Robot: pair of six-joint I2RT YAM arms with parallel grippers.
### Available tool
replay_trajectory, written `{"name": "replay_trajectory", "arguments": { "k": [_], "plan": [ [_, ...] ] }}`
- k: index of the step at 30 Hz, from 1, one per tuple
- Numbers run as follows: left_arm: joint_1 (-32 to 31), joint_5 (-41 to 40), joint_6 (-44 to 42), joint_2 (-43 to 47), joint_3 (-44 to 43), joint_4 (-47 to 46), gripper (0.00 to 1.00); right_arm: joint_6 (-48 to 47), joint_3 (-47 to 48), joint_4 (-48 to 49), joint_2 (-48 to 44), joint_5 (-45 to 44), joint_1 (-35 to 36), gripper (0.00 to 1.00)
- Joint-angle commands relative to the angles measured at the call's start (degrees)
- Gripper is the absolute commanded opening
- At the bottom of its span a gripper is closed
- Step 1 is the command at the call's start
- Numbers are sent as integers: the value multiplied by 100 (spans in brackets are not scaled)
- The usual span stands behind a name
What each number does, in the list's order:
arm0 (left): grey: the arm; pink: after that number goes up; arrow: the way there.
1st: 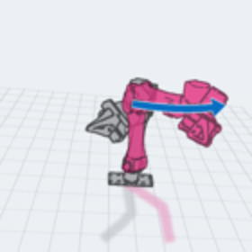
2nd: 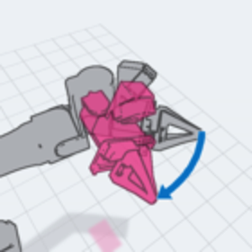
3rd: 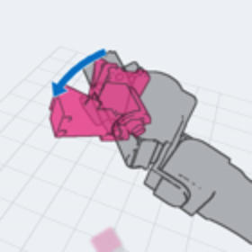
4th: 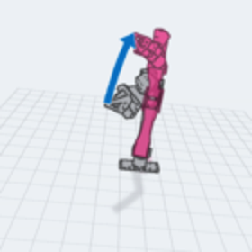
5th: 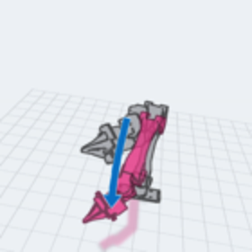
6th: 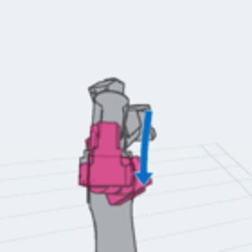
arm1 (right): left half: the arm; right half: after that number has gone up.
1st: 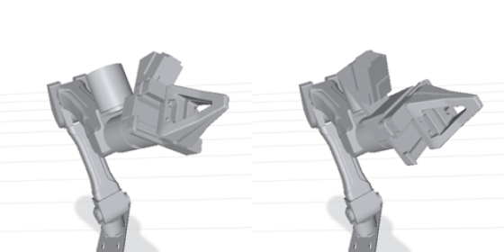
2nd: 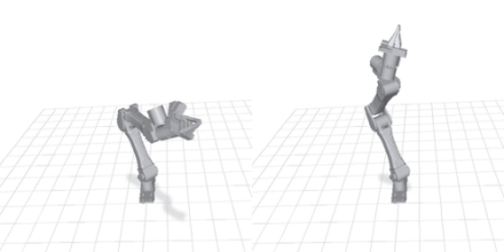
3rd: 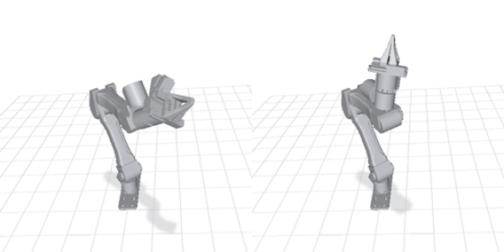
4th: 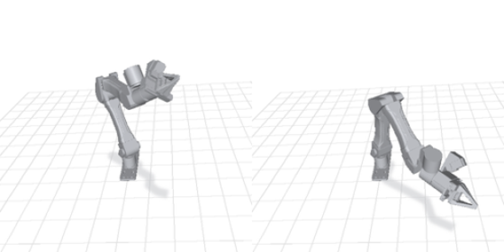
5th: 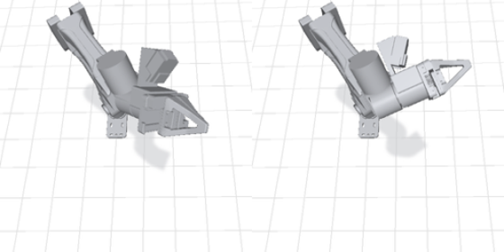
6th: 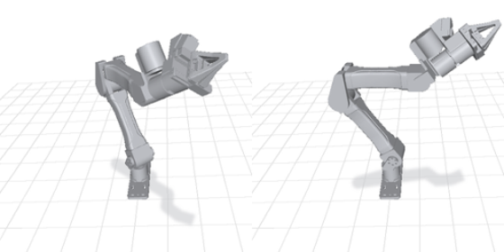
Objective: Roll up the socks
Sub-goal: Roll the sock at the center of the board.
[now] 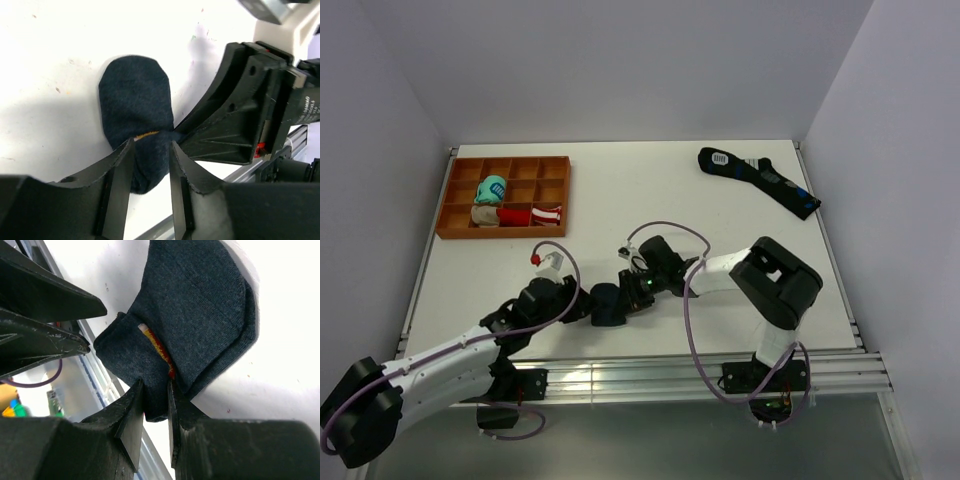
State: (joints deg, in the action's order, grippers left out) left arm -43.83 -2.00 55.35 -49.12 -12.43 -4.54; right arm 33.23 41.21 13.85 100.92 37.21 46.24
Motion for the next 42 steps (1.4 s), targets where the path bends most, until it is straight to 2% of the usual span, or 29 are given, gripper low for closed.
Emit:
{"name": "replay_trajectory", "arguments": {
  "k": [1, 4, 7, 11, 25, 30, 35, 42],
  "plan": [
    [-55, -274, -51, 157, 214, -548, 40, -476, -26, -1542, 577, -408, 8, 15],
    [-151, -423, -104, 333, 451, -838, 41, -555, 150, -1823, 692, -302, -36, 15],
    [-580, -932, -121, 535, 653, -1040, 43, -686, 370, -2184, 727, -258, -62, 15],
    [-820, -1276, -121, 921, 1004, -1374, 44, -915, 659, -2701, 823, -144, -159, 15],
    [-1136, -1804, -552, 816, 1225, -1849, 45, -1459, 1240, -3661, 1201, 418, -414, 15],
    [-1241, -1909, -578, 466, 1383, -2139, 45, -1609, 1468, -4003, 1350, 603, -546, 15],
    [-1522, -2146, -552, -255, 1427, -2710, 45, -1829, 1890, -4548, 1482, 673, -651, 15],
    [-1795, -2287, -587, -634, 1664, -3527, 45, -1785, 1943, -4505, 1650, 744, -765, 15]
  ]
}}
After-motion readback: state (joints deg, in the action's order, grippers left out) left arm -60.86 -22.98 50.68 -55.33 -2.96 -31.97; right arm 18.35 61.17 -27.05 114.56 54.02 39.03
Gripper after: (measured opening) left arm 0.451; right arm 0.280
